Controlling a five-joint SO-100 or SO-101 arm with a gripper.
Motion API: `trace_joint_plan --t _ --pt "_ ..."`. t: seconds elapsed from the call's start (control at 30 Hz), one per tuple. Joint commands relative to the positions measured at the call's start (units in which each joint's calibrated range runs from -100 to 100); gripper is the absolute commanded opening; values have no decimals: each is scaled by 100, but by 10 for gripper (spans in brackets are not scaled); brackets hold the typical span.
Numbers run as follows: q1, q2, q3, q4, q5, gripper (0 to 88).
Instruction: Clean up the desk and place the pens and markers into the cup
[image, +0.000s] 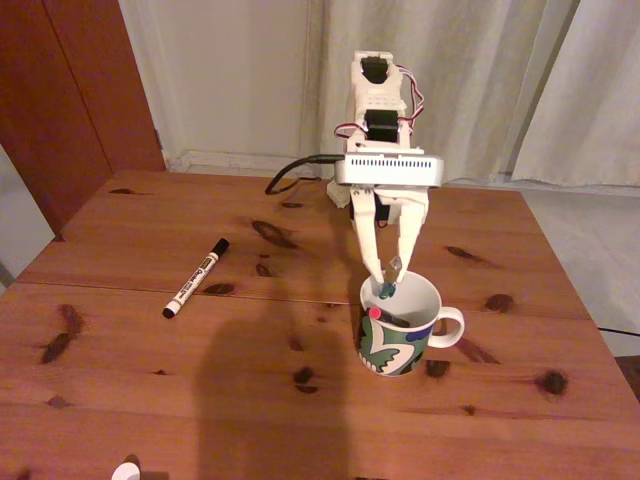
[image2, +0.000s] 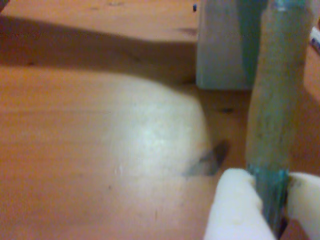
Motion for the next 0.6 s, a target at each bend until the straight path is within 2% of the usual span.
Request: trace_joint_plan --t 0.0,0.17,0.37,0.57 --pt "-34 -54 88 -173 -16 6" --pt "-34 -112 259 -173 -16 17" --pt "30 -112 259 -173 21 113" --pt "102 -129 250 -164 37 116"
